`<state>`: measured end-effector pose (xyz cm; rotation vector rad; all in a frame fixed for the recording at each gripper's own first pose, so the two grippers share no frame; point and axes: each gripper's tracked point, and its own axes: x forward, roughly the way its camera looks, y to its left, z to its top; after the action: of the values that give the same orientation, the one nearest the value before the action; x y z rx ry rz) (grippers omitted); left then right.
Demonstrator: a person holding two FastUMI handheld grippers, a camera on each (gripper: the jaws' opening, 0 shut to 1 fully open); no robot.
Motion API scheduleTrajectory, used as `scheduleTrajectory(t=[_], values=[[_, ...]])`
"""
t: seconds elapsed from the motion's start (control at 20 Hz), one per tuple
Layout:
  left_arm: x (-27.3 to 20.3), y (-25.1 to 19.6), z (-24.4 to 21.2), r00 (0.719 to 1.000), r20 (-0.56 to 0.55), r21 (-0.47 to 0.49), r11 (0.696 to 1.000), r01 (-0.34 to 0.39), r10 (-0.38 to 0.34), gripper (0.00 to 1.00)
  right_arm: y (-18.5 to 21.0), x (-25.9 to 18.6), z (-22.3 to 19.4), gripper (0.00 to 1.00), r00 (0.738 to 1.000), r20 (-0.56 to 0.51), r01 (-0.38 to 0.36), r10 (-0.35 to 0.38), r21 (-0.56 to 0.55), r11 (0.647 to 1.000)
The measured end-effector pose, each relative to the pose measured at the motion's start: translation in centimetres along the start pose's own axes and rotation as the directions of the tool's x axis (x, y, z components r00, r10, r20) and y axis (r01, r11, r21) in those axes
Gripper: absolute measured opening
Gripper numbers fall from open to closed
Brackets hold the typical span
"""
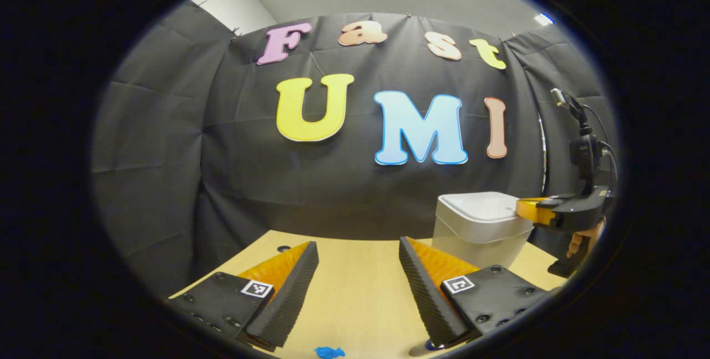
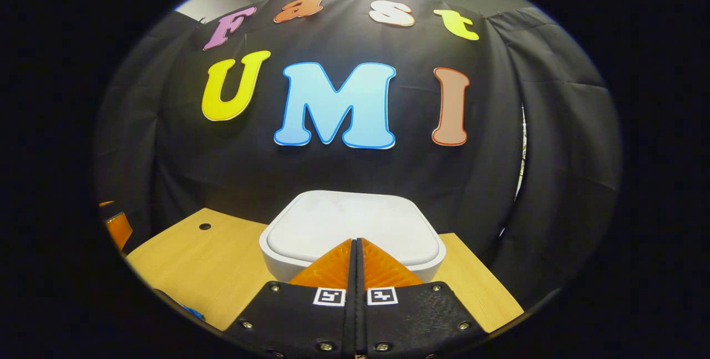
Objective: Press the lid of the desktop garbage bin to open it, pick up the crumpled paper on the desktop and throw it into the bin, then pick up the pop can on the desktop and drop it into the bin, and finally close the garbage bin lid.
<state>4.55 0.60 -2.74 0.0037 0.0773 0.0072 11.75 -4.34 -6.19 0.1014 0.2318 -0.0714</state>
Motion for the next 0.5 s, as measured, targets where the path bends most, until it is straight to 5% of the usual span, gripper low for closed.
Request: scheduleTrajectory(t=[0.4,0.45,0.5], values=[[-0.2,0.5,0.0,1.000,0.002,-0.020,0.999,-0.028,0.028,0.99,-0.1,0.2,0.0,0.01,1.000,-0.001,-0.007,0.007,-0.033,0.999],[-0.4,0.6,0.0,1.000,0.002,-0.019,0.999,-0.030,0.030,0.92,-0.1,0.1,1.1,0.01,0.999,0.035,-0.010,0.012,-0.037,0.999],[-0.6,0.6,0.1,0.999,0.005,-0.016,0.999,-0.033,0.033,0.99,-0.1,0.1,1.6,0.01,0.998,0.055,-0.010,0.012,-0.036,0.999]])
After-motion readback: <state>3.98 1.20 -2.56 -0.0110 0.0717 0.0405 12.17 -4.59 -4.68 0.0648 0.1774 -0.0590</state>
